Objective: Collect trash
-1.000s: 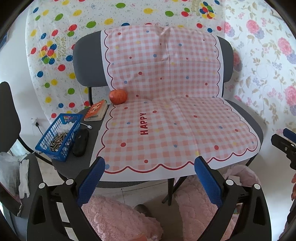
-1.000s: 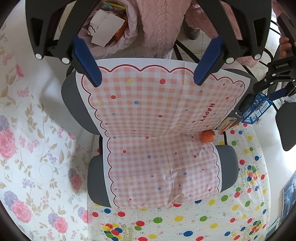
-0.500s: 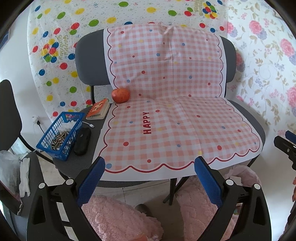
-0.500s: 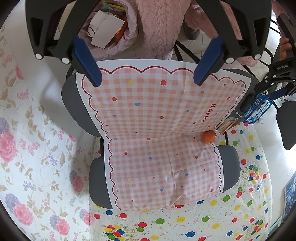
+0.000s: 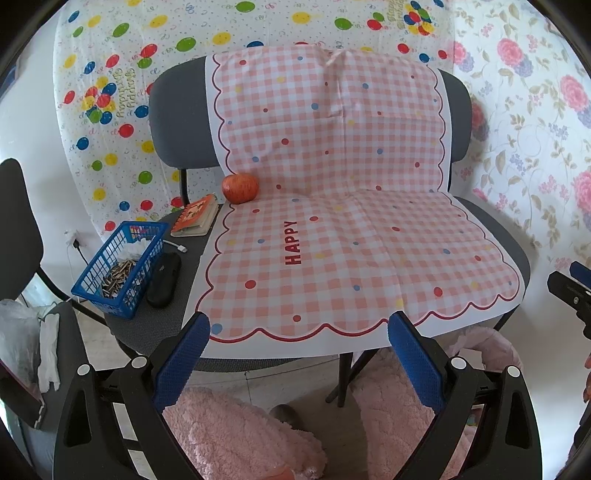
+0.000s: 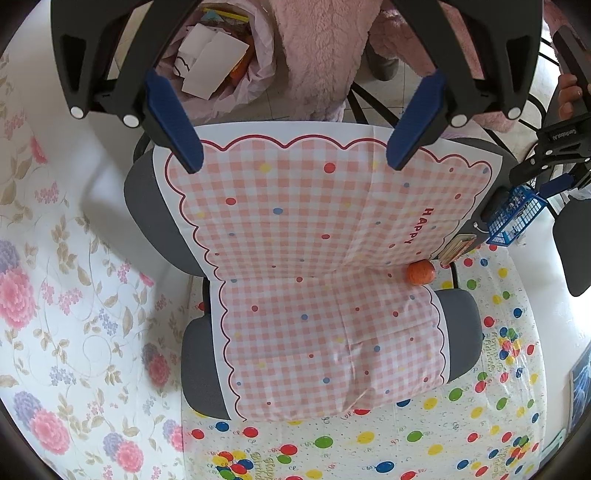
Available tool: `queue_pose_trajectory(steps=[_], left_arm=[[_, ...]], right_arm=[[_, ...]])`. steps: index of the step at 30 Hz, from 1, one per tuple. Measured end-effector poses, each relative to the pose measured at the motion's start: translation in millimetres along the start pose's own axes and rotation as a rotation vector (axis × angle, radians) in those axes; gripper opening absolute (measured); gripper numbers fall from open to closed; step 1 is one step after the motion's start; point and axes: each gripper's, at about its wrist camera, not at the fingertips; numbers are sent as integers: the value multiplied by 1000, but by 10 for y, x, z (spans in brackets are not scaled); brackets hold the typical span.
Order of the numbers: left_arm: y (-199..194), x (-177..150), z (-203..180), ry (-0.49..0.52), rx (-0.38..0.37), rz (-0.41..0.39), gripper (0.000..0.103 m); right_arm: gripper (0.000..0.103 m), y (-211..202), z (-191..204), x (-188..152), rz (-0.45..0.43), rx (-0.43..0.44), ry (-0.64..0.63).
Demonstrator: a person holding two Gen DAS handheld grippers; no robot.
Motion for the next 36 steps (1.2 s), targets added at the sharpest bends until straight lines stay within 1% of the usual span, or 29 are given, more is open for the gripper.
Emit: queue_pose_trajectory(steps=[26,30,33,36], left_arm=[[13,-6,14,-1,-2,5,96],[46,-53,2,9,-13,10,96],[73,-61,-31,25,-6,1,96],[167,2,-26,12,2,13,96]], right_arm=[[97,37,-15,-45,9,0,8],[97,39,-13,-48,9,-1,7],[97,72,-14,-50,12,-1,11],[97,180,-32,-19,21,-8,15]])
Point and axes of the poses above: each gripper's, at about its wrist camera, not at the fingertips, and y roughly the way its jaws point, z to its left, x to its top, and after that the axes turned 7 degrees about -x, right-handed
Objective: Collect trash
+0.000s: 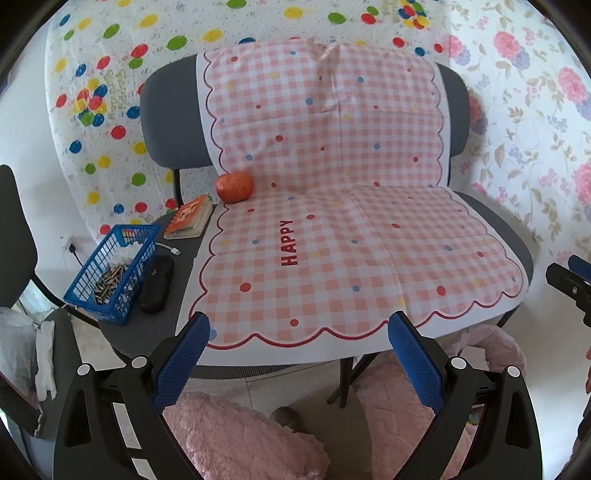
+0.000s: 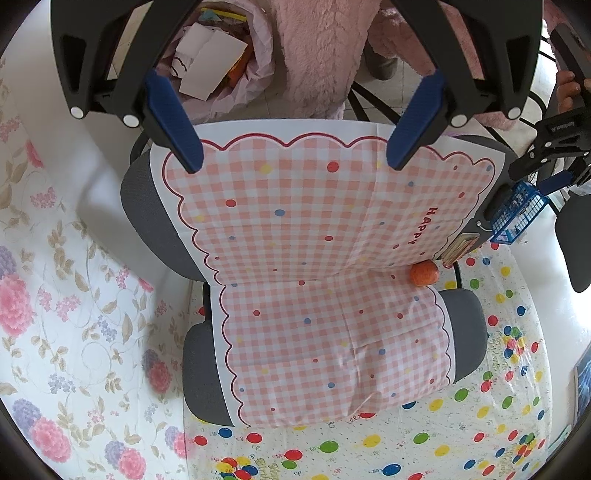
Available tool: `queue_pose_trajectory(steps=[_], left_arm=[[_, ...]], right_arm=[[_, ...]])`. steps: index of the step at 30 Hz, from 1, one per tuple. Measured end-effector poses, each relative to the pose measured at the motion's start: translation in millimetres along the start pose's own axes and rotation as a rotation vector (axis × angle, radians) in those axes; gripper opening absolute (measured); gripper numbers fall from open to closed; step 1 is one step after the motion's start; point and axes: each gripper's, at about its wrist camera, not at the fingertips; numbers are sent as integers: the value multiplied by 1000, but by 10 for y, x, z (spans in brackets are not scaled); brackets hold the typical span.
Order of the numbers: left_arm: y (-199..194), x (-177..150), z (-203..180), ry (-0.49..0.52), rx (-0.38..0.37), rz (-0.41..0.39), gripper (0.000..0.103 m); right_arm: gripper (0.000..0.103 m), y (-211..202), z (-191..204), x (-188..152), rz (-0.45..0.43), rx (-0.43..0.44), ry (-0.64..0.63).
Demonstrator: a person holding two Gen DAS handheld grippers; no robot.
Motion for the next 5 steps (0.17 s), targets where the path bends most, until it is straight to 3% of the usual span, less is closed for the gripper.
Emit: queue_pose_trajectory(steps=[5], left_arm=[[275,52,105,-31,22,45,96]], right_arm=[[97,521,-144,156,45,-25,-6]])
Point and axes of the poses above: each gripper's, at about its wrist camera, not at the fingertips, and y roughly the way its jaws point, z to its left, x to its top, and after that the axes turned 7 degrees about -x, right-handed
